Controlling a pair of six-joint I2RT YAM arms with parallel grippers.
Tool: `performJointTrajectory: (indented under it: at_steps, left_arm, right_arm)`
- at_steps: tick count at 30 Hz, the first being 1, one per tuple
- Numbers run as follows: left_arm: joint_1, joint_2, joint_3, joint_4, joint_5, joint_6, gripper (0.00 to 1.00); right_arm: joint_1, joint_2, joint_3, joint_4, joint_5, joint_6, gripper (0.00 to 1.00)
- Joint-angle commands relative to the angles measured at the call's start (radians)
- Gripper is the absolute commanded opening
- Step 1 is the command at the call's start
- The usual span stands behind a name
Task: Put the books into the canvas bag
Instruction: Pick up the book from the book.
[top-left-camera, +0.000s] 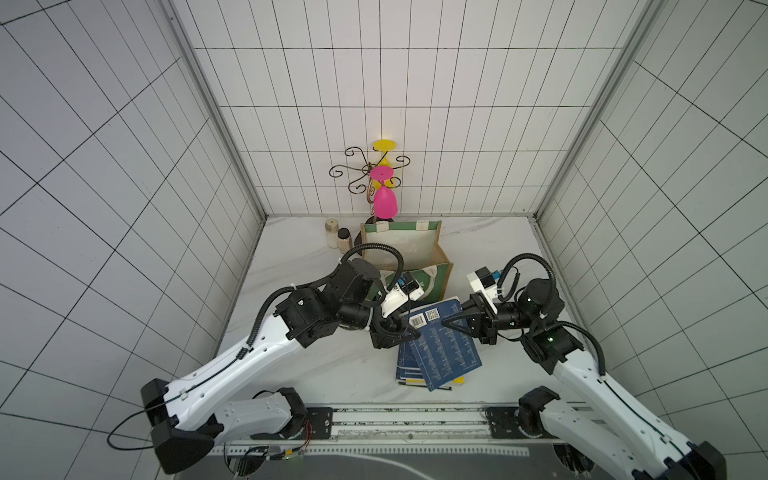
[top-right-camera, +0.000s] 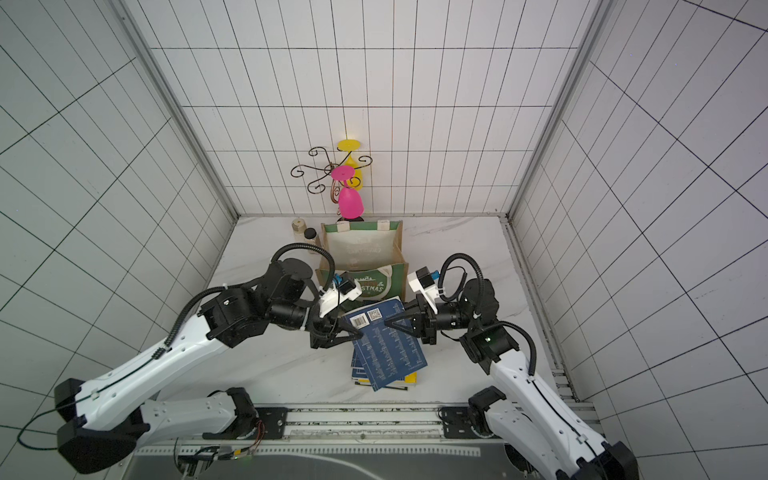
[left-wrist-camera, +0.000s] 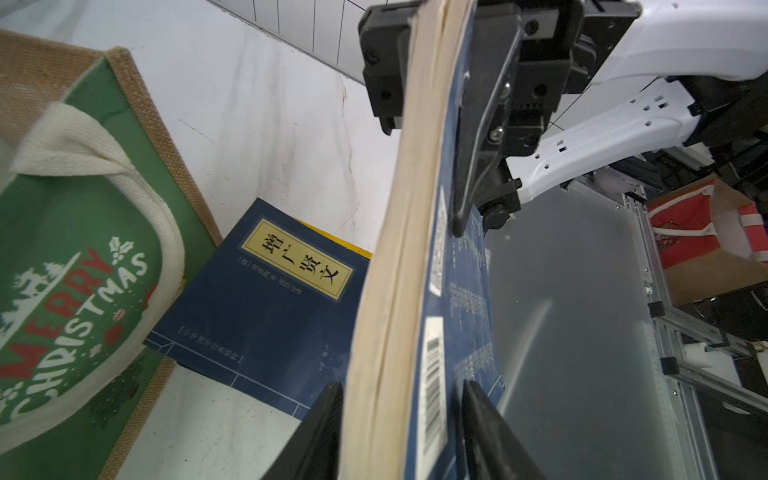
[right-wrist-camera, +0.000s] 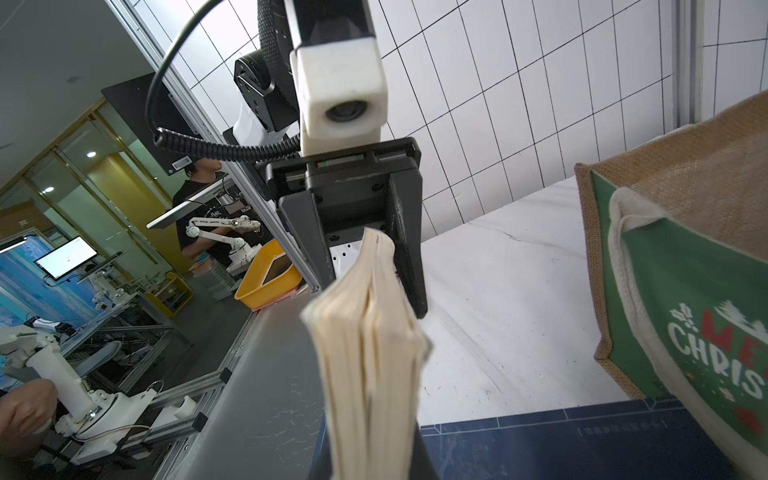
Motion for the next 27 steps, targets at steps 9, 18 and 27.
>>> performJointTrajectory:
  at_steps: [9, 18, 27]
  left_arm:
    - [0.001, 0.064, 0.157, -0.071, -0.069, 0.017, 0.00]
    - [0.126, 0.060, 0.450, -0.126, -0.210, -0.058, 0.00]
    - [0.140, 0.202, 0.737, -0.175, -0.606, -0.115, 0.00]
  right_arm:
    - [0.025, 0.015, 0.147, -0.010, -0.004, -0.060, 0.09]
    - [0.004, 0.072, 0.346, -0.256, 0.293, -0.104, 0.86]
    - [-0.062, 0.121, 0.416, -0.411, 0.496, -0.100, 0.99]
